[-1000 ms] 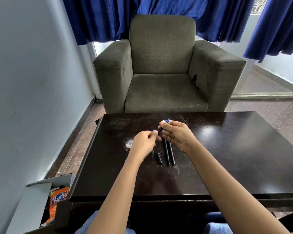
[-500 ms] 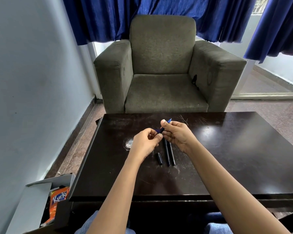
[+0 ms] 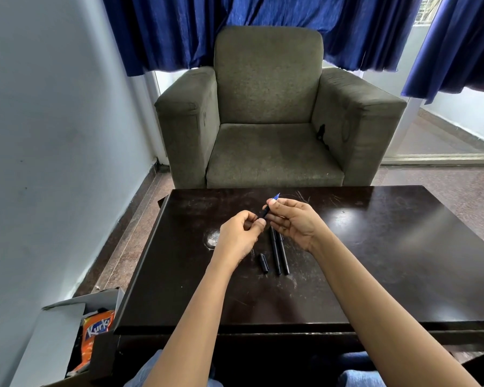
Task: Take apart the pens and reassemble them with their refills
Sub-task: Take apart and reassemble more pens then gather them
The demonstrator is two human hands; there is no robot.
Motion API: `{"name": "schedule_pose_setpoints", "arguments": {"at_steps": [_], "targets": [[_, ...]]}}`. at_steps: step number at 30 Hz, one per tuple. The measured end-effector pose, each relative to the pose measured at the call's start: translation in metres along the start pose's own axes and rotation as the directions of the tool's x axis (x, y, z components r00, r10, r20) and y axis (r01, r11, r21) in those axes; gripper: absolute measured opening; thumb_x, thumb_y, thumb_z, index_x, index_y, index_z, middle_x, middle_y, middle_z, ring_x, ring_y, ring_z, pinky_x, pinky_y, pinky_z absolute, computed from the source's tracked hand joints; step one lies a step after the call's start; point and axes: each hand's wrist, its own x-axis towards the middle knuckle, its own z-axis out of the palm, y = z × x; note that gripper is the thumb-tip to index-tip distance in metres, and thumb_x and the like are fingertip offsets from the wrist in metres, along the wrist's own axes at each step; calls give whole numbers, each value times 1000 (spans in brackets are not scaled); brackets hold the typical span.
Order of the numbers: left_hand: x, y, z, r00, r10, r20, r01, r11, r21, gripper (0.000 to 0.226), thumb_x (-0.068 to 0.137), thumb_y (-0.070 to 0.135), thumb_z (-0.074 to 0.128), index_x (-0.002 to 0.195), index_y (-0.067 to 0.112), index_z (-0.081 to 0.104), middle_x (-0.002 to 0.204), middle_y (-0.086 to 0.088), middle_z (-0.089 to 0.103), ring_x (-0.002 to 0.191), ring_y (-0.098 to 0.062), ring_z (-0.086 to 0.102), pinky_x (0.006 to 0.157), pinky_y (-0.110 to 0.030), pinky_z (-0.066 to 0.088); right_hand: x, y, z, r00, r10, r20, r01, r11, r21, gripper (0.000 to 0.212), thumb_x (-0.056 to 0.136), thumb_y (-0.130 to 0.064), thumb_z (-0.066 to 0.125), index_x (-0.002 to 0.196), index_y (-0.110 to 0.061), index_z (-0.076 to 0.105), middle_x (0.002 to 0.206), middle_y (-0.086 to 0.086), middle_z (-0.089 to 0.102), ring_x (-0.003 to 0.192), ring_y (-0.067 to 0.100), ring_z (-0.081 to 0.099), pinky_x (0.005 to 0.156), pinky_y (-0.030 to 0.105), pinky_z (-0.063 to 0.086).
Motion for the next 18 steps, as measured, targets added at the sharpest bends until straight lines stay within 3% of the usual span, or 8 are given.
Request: {"name": "schedule_pose_setpoints", "arguments": {"at_steps": [2,5,7,12,18], "targets": [[0,0,0,1000,1,1,-1,1000,1,19,94,33,55,99,16,63,95,-1,72,63,-3,57,54,-12,42,2,1,-1,1000,0,7,0,1000,22,4,90,-18,63,88,-16,66,75,-5,73,65,3,68,82,26,48],[0,2,1,1000,-2,-2,2,1000,-21,21,97,30,50,98,15,65,91,1,72,59,-3,54,56,-15,43,4,0,-3,995,-10,96,2,996,86,17,96,-11,52,104,-14,67,97,0,73,82,10,69,91,29,49],[-1,3,1,1000,1,15,-1,1000,-20,26,99,29,47,97,15,69,86,3,72,57,-3,52,58,-15,43,4,0,-3,992,-28,119,17,995,94,24,96,-4,47,106,-13,67,101,2,73,87,12,70,91,30,50],[-2,4,0,998,-22,59,24,999,-38,35,101,29,42,90,15,71,80,4,73,57,-4,50,65,-21,45,2,3,-2,998,-37,41,36,999,26,11,92,-11,59,98,-13,68,96,2,72,67,4,69,89,30,49],[-3,6,1,995,-41,91,46,997,-60,38,101,31,41,73,22,64,67,8,66,55,-5,47,63,-25,39,1,-2,-2,980,-44,193,13,987,161,27,98,-2,41,115,-10,61,110,4,70,100,14,67,96,32,50]]}}
